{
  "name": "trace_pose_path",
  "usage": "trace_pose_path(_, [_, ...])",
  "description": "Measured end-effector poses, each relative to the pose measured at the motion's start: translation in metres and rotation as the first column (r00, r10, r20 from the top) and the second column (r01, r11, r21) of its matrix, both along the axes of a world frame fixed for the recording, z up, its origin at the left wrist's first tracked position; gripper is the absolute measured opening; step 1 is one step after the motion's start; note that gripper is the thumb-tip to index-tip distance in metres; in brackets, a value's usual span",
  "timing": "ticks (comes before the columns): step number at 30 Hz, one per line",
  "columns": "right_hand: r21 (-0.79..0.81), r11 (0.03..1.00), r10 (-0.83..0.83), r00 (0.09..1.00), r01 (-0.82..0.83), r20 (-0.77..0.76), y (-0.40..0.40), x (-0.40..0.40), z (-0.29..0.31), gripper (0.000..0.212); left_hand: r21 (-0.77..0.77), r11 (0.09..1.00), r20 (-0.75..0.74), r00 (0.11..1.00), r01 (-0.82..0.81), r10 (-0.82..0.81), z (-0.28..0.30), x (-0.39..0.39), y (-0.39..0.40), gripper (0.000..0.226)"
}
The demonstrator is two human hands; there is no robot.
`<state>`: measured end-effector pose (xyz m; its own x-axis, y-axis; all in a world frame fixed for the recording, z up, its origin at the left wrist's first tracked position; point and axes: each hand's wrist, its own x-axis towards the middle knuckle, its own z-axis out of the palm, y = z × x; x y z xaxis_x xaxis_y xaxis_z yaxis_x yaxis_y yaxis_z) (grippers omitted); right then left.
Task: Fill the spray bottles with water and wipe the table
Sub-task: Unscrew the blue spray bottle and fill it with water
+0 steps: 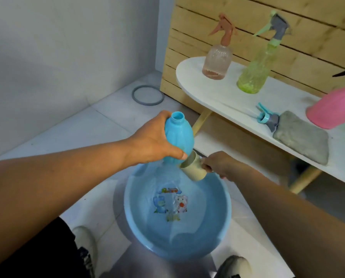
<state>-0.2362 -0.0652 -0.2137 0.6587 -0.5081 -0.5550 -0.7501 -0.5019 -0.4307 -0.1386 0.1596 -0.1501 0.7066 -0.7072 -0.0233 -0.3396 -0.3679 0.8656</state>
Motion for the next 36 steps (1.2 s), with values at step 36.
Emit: trace_pose_path(36, [0.182,0.976,-0.151,0.977,0.123,0.153,0.015,-0.051,-0.154,0.038,0.139,0.99,0.029,1.0,-0.008,0.004,-0.009,0.005,0.001,0.093])
